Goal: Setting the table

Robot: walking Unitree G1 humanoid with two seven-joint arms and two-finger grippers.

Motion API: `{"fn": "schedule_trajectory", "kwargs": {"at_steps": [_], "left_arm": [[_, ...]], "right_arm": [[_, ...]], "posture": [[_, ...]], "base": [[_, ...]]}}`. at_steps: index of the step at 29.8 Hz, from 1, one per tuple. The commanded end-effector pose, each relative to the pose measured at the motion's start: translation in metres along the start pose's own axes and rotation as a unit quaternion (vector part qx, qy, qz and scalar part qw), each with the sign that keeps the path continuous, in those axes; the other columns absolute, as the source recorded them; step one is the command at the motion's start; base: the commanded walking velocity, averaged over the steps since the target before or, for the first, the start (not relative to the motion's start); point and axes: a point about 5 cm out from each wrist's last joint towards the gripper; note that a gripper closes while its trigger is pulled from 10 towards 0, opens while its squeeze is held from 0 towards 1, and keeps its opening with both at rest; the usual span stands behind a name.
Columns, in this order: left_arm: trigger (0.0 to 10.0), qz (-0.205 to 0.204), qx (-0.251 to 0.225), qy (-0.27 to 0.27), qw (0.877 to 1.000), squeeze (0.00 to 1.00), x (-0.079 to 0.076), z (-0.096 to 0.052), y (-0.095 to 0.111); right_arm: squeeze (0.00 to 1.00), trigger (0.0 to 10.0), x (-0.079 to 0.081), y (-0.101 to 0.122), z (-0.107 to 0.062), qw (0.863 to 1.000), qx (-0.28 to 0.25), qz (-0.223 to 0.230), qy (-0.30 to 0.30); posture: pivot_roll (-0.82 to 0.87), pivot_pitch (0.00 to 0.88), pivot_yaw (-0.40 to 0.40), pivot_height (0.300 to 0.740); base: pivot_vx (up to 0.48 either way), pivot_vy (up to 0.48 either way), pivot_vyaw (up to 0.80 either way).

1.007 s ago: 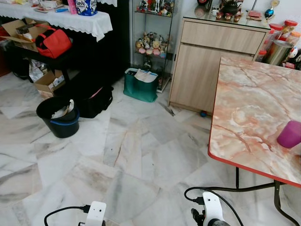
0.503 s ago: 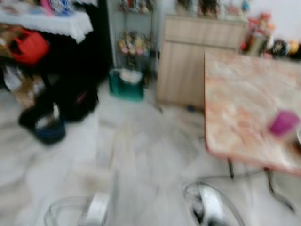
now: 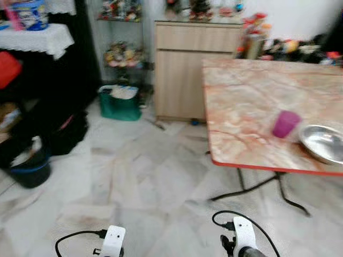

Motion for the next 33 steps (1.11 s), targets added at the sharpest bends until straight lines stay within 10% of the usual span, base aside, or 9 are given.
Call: {"fn": "schedule_trajectory", "kwargs": {"at_steps": [1, 33], "left_arm": [[10.0, -0.003, 0.007, -0.001, 1.0, 0.0, 0.0, -0.001, -0.0044], [10.0, 0.002, 0.01, -0.003, 1.0, 0.0, -0.0034, -0.001, -0.0044]], "right_arm": [[0.0, 10.0, 0.0006, 0.0053, 0.0008, 1.0, -0.008, 0.005, -0.001], [0.0, 10.0, -0.0037, 0.0096, 0.0007, 1.0, -0.016, 0.014, -0.014]], "posture": [[0.04, 0.0, -0.052, 0.74], [0.03, 0.0, -0.053, 0.74]], "base": [[0.0, 0.0, 0.0], [0.0, -0.241, -0.02]]}}
Point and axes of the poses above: a point about 5 cm out from each wrist's last joint towards the gripper, its own z axis pointing out of the wrist towards the gripper, its own y axis along the axis of the wrist's last joint, x = y × z, and after that the axes turned 7 degrees about z, right-handed
